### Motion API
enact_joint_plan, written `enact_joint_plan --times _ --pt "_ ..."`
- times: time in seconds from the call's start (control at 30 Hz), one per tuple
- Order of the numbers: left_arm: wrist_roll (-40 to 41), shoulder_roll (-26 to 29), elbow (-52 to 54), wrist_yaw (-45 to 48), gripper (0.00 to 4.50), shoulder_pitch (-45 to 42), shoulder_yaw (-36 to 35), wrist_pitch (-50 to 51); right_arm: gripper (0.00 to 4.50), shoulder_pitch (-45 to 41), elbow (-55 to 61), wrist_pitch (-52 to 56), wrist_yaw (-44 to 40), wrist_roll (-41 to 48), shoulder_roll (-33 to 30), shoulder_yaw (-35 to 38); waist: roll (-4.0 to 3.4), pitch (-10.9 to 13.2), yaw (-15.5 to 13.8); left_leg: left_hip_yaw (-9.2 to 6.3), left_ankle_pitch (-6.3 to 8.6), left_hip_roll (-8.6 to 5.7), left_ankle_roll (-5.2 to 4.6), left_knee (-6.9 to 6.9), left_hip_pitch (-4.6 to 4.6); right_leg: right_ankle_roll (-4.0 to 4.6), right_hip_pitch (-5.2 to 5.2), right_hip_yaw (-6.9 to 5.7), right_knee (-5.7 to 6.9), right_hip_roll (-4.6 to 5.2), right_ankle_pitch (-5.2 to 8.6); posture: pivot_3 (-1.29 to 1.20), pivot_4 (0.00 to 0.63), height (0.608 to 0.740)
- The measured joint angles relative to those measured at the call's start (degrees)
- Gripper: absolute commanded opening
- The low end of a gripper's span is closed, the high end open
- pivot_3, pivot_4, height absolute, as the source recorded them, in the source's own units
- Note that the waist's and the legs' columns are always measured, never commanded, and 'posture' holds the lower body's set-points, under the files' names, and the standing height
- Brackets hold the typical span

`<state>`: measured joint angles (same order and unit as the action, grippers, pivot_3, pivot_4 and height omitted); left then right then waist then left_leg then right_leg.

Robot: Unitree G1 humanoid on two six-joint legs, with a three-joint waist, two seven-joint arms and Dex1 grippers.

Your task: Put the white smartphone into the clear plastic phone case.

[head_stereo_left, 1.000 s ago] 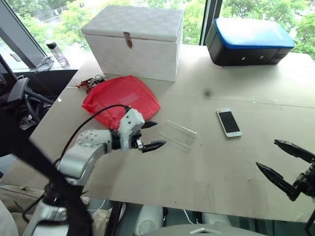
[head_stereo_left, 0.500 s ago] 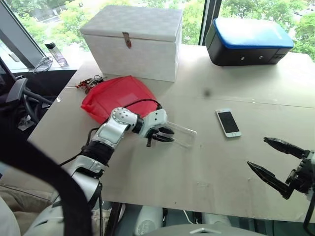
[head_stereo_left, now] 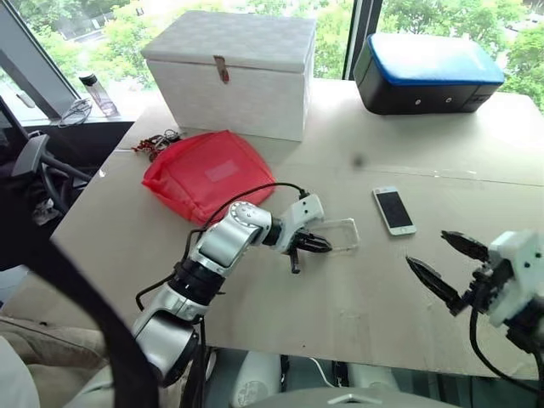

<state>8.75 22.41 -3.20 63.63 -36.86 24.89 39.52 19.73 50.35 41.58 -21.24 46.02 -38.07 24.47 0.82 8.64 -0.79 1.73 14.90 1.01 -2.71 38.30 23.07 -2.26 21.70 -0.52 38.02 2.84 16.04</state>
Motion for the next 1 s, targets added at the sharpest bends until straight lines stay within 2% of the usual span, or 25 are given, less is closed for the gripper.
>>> enact_joint_plan --times 0.03,0.13,0.17,0.23,0.33,0.5,0.63,0.73,0.83,0.97,1.0 --pt "0.4 -0.3 0.0 0.1 0.56 -0.2 0.0 0.3 4.50 -2.5 -1.6 1.4 1.5 -0.2 -0.1 -0.9 0.00 0.0 0.0 0.00 0.00 -0.02 0.00 0.00 0.00 0.00 0.00 0.01 -0.01 -0.02 0.00 0.00 0.150 0.740" --pt "2.9 -0.1 0.6 1.8 1.61 -0.5 -0.3 2.7 4.50 -10.4 -7.7 5.8 5.9 -4.0 -1.1 -6.4 -0.02 0.0 0.1 0.01 0.01 -0.02 -0.01 -0.01 0.06 0.00 0.06 0.02 0.00 -0.09 0.00 0.00 0.150 0.740" --pt "3.5 0.1 0.9 1.8 2.22 -0.4 -0.9 3.2 4.50 -12.5 -9.0 6.7 6.9 -5.1 -1.1 -8.3 -0.02 0.0 0.1 -0.03 0.01 -0.01 -0.01 -0.01 0.05 0.01 0.06 -0.01 0.01 -0.14 0.01 0.00 0.150 0.740" --pt "5.9 1.2 3.0 1.3 3.06 0.3 -4.7 3.6 4.50 -19.8 -13.1 9.0 9.6 -8.1 0.5 -13.7 -0.03 0.0 0.5 -0.07 0.00 0.04 -0.01 -0.03 0.17 0.01 0.23 0.04 0.01 -0.15 0.00 0.00 0.150 0.740" --pt "9.4 3.5 8.4 1.0 4.46 2.6 -10.2 3.1 4.50 -25.1 -18.3 10.0 12.1 -12.0 3.4 -18.6 -0.09 0.0 0.5 -0.29 -0.04 0.04 0.07 -0.01 0.56 0.01 0.59 -0.01 0.05 -0.15 0.00 0.00 0.150 0.740" --pt "15.3 5.4 19.1 -2.2 4.46 12.1 -18.7 3.5 4.50 -29.5 -28.6 8.9 14.6 -19.8 8.2 -24.5 -0.09 0.0 0.1 -0.24 -0.17 -0.04 0.30 0.00 0.89 -0.03 0.89 0.01 0.00 -0.02 -0.01 0.00 0.150 0.740" --pt "18.7 7.0 25.9 -4.6 4.46 20.2 -26.3 0.2 4.50 -32.5 -32.6 8.0 14.7 -23.1 10.9 -25.9 -0.07 0.0 0.5 -0.23 -0.04 -0.06 0.07 0.01 0.64 -0.02 0.74 0.04 0.08 0.01 -0.03 0.00 0.150 0.740" --pt "20.4 6.8 26.5 0.2 4.46 27.2 -30.7 -12.0 4.50 -34.5 -35.4 8.6 15.2 -23.8 13.6 -25.0 -0.06 0.0 1.1 -0.28 -0.02 -0.03 0.05 0.02 0.40 0.12 0.48 -0.02 0.11 0.01 -0.09 0.00 0.150 0.740" --pt "26.1 8.2 28.4 0.2 4.46 28.4 -34.2 -10.1 4.50 -35.7 -37.1 10.7 15.4 -24.0 14.7 -23.5 -0.04 0.0 0.8 -0.40 -0.05 -0.03 0.06 0.08 -0.10 0.30 -0.06 -0.12 0.03 0.07 -0.17 0.00 0.150 0.740" --pt "26.3 8.6 31.2 -3.7 4.46 31.3 -34.3 -10.0 4.50 -36.2 -37.0 13.8 14.2 -23.8 14.6 -22.1 0.01 -0.1 0.3 -0.36 -0.04 -0.07 0.05 0.07 -0.34 0.51 -0.29 -0.11 -0.04 0.17 -0.05 0.00 0.150 0.740" --pt "26.3 8.9 31.7 -5.2 4.50 31.9 -33.6 -8.9 3.99 -36.2 -36.8 14.7 13.8 -23.7 14.4 -21.9 0.07 -0.1 0.1 -0.37 -0.03 -0.07 0.04 0.05 -0.32 0.48 -0.27 -0.13 -0.04 0.16 -0.06 0.00 0.150 0.740"
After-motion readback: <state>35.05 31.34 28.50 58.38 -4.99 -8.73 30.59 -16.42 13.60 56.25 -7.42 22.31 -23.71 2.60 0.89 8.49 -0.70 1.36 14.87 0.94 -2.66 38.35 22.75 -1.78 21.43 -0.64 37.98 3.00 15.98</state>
